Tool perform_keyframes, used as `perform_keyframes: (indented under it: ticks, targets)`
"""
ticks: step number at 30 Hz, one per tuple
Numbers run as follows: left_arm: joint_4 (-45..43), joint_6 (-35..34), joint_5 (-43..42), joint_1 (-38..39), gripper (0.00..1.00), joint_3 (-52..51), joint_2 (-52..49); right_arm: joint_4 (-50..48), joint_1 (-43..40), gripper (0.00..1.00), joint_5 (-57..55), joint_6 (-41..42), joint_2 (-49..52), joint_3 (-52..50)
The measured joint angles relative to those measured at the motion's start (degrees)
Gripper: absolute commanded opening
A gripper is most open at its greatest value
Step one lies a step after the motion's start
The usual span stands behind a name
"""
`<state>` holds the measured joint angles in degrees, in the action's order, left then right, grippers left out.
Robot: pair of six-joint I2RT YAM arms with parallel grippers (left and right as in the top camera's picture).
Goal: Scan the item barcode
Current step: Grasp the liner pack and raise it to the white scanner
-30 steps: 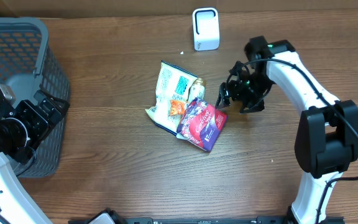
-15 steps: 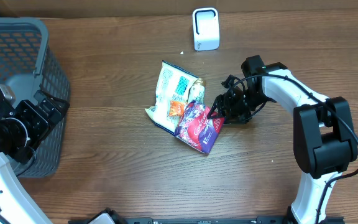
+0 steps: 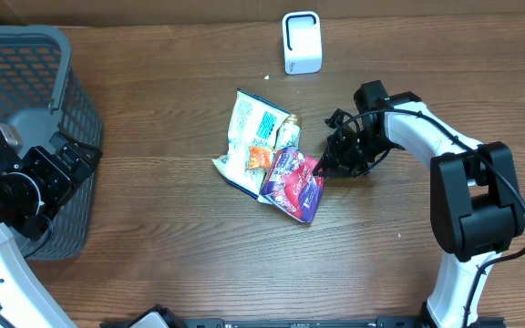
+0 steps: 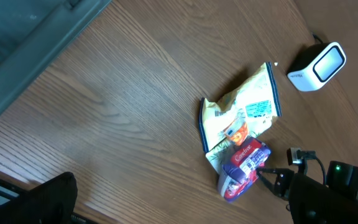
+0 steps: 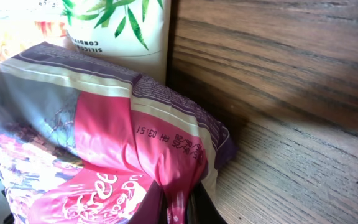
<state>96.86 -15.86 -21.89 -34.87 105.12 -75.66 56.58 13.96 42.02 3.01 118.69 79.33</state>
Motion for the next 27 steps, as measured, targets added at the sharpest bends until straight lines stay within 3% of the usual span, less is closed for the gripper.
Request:
perform_keyframes:
  ticks: [6, 10, 15, 19, 27]
  targets:
    - [-0.02, -0.02, 0.0, 0.0, 1.0, 0.0, -0.02, 4.55, -0.59, 0.04, -1.81, -0.02, 0.0, 2.8]
    - [-0.04, 0.0, 0.0, 0.0, 1.0, 0.0, -0.02, 11.85, -2.64, 0.04, -7.17, 0.22, 0.22, 11.87]
    - [-0.02, -0.02, 0.0, 0.0, 1.0, 0.0, -0.07, 12.31, -4.11, 0.04, -9.79, 1.49, 0.17, 22.91]
    - [0.0, 0.0, 0.0, 0.0, 1.0, 0.0, -0.11, 6.91, -4.63, 0.04, -10.51, 5.51, 0.17, 26.73]
    - [0.0, 0.0, 0.02, 0.0, 1.0, 0.0, -0.13, -16.81, -5.25, 0.04, -11.41, 23.02, 0.17, 27.19]
